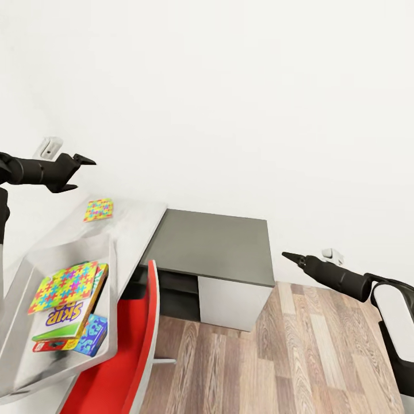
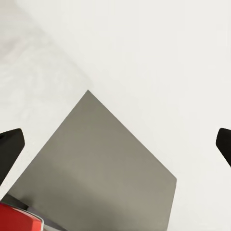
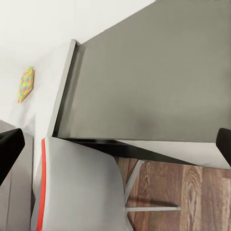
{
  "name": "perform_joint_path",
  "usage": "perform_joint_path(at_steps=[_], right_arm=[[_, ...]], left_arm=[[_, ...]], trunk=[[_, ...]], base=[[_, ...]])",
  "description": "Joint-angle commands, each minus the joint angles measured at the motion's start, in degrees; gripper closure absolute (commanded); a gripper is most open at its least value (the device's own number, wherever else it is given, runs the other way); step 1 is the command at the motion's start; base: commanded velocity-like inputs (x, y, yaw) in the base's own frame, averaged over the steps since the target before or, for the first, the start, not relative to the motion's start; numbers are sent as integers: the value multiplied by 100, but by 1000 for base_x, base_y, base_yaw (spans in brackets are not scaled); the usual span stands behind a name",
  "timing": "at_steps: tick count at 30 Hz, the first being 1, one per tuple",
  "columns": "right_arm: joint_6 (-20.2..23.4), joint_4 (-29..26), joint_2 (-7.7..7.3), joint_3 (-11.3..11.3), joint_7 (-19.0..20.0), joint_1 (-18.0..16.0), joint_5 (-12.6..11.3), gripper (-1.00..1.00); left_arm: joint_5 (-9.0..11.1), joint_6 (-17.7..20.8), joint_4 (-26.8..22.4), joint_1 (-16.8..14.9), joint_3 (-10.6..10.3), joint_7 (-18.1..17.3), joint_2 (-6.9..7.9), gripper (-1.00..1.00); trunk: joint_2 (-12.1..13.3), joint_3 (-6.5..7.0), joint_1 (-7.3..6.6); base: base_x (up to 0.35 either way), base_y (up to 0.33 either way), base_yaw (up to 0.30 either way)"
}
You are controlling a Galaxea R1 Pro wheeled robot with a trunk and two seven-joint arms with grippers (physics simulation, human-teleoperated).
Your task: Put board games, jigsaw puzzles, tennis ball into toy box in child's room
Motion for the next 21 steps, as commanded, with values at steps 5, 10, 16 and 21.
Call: perform_joint_path(at_steps=[5,10,16,21], right_arm=[[23,-2,-3,-10,107,-1,63,-100],[18,-2,-2,-11,129,2,66,-100],[16,-2,-5,-5,136,-5,77,-100],[18,-2,3,14,137,-6,82,-100]], left_arm=[[64,-22,-8,-5,-2,62,22,-100],[75,-52,-28,-4,-9,62,30,-100],[89,-78,-75,-3,-26,62,37,-100],[99,-80,-91,-3,-33,60,43,-100]], trunk=[[-11,-11,3],[-11,-11,3],[-11,-11,3],[-11,-11,3]], base=[[0,0,-14],[0,0,-7],[0,0,-3],[0,0,0]])
